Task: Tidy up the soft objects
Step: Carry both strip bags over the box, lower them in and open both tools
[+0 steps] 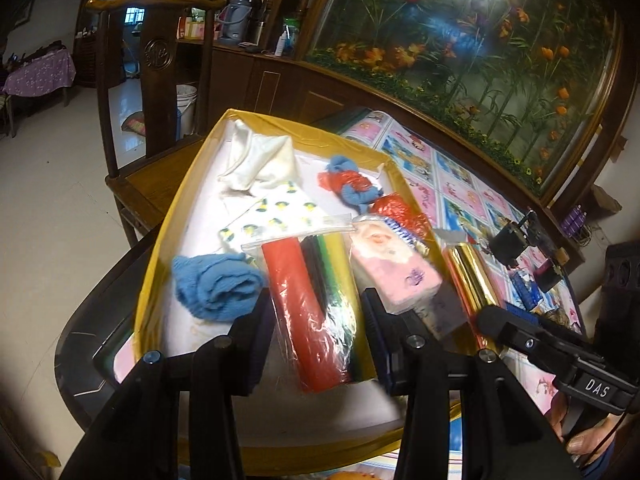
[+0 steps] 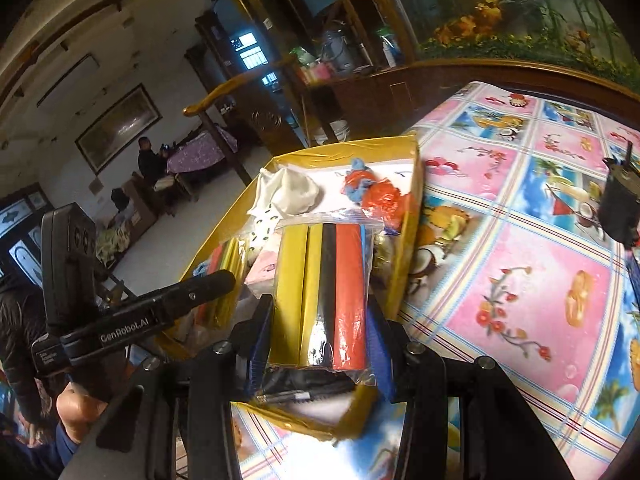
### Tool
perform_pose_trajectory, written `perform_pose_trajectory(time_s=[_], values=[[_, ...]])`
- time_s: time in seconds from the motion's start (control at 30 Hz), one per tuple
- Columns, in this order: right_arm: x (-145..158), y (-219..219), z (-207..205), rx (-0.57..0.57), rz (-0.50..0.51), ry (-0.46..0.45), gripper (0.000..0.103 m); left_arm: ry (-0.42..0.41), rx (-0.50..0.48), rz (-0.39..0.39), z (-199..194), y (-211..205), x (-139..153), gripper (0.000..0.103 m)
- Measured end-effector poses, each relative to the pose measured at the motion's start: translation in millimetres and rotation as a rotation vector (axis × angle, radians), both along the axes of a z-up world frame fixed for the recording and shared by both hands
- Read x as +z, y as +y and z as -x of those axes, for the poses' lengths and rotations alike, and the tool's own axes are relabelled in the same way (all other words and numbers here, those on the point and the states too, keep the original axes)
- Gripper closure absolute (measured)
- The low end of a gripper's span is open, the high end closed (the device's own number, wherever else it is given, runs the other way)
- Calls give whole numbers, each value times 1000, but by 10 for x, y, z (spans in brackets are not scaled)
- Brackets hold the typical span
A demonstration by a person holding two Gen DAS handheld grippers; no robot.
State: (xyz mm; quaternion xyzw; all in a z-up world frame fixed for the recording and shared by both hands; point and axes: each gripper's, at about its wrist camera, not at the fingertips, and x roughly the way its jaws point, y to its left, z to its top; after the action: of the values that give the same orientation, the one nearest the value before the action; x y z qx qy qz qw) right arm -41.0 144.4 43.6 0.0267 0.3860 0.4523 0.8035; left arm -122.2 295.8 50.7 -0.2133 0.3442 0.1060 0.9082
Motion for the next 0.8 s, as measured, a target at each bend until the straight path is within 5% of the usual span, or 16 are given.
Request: perform_pose_trajectory(time_s=[0.8], values=[[-158,492,112,-1,126,-111,54,22,-18,-47,35,-52,-127,56]])
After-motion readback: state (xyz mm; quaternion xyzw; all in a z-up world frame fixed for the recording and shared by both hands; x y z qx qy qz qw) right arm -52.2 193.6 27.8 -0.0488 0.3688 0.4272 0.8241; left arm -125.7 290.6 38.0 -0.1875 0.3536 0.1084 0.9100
